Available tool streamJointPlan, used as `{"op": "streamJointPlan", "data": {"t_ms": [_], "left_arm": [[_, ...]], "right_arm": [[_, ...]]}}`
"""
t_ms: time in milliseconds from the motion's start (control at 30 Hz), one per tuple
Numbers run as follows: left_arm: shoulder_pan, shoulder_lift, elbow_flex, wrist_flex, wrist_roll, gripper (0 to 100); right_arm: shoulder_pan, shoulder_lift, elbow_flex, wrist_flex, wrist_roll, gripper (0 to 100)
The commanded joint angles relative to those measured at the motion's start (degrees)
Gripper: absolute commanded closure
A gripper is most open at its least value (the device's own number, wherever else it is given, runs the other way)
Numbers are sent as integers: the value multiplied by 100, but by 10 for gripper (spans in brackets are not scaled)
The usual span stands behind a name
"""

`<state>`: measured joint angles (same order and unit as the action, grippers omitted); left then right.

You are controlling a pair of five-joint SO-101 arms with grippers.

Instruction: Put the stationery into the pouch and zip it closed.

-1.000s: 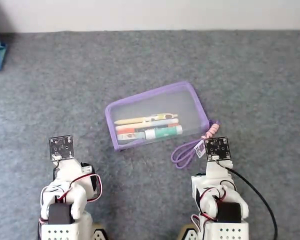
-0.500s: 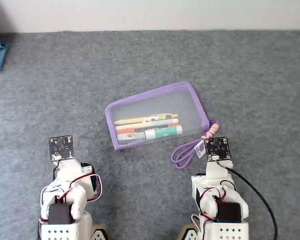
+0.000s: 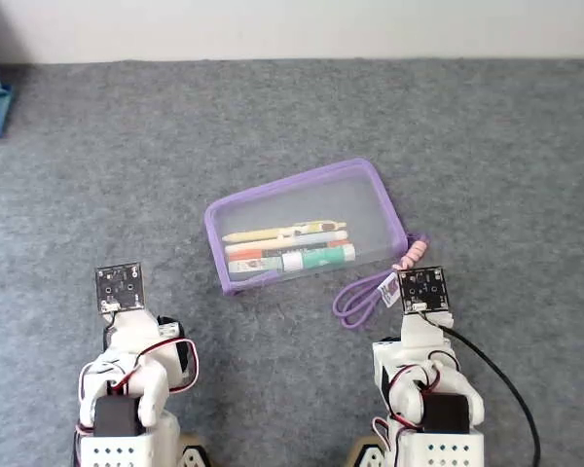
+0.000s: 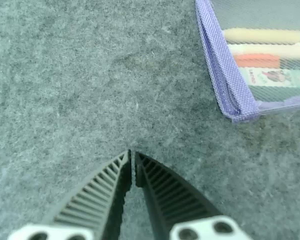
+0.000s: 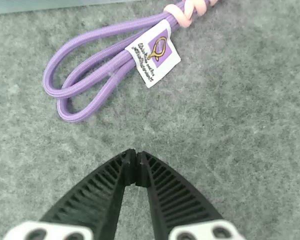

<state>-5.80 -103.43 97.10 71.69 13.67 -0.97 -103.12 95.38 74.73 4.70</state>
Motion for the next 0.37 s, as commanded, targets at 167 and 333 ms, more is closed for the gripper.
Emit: {"op": "streamJointPlan", "data": {"t_ms": [167,333], "left_arm": [[-18,-79,-66,18,53,987],[-18,-79,-66,18,53,987]], "right_arm": [[22,-75,105,31,26,990],[22,-75,105,31,26,990]]}}
